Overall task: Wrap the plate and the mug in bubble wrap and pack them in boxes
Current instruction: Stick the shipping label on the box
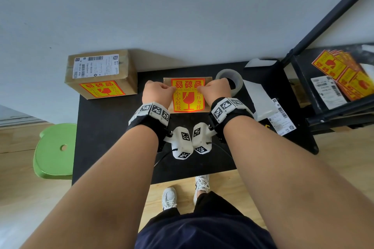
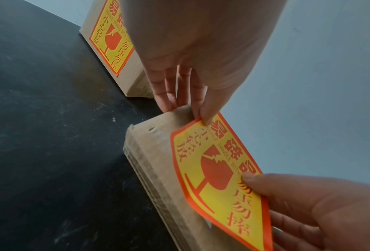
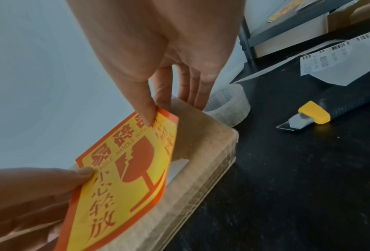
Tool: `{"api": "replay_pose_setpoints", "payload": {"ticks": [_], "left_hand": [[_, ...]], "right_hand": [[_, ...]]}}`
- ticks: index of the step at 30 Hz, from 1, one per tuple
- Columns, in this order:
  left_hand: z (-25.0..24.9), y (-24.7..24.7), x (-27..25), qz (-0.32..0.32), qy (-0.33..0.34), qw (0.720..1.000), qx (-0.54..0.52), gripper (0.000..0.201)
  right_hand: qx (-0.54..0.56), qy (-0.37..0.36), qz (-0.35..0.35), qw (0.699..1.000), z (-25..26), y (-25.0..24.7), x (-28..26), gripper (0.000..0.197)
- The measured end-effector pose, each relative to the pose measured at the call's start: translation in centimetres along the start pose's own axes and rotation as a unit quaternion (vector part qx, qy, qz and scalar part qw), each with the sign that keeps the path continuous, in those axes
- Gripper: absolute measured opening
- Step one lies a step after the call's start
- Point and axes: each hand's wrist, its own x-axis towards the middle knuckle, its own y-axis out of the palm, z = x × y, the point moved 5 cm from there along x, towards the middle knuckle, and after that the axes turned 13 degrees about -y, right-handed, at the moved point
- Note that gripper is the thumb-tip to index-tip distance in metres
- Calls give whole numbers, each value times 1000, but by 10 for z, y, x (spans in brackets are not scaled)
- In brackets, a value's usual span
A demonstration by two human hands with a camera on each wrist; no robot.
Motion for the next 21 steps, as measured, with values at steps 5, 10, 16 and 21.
{"api": "replay_pose_setpoints", "payload": {"ticks": [5, 10, 16, 21], "left_hand": [[-2, -1, -1, -13, 11, 1000, 15, 23], [-5, -2, -2, -30, 16, 998, 46, 24], [-11, -8, -3, -50, 25, 993, 105, 32], [-14, -14, -12, -86, 40, 992, 85, 28]], "right_hand": [[-10, 9, -5, 1000, 1, -1, 0, 43], [-20, 17, -5, 1000, 5, -1, -2, 42], [-50, 6, -7, 999, 12, -7, -9, 43], [14, 11, -28, 999, 10, -14, -12, 57]]}}
